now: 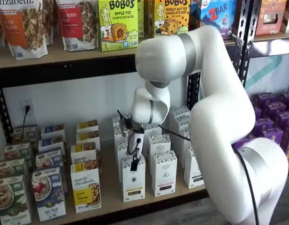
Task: Pick up the white box with a yellow strip in the middle, on the bottom shelf, the fourth box from the left
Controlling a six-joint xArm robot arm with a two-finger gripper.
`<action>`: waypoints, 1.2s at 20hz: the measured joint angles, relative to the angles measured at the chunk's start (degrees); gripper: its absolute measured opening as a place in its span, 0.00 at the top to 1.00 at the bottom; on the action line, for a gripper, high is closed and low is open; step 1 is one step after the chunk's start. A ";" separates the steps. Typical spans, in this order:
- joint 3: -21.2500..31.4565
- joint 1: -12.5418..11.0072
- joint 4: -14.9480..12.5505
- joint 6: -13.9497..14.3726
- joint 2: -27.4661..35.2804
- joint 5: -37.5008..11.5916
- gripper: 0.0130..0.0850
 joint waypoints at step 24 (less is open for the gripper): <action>-14.50 -2.24 -5.53 3.19 11.06 6.07 0.00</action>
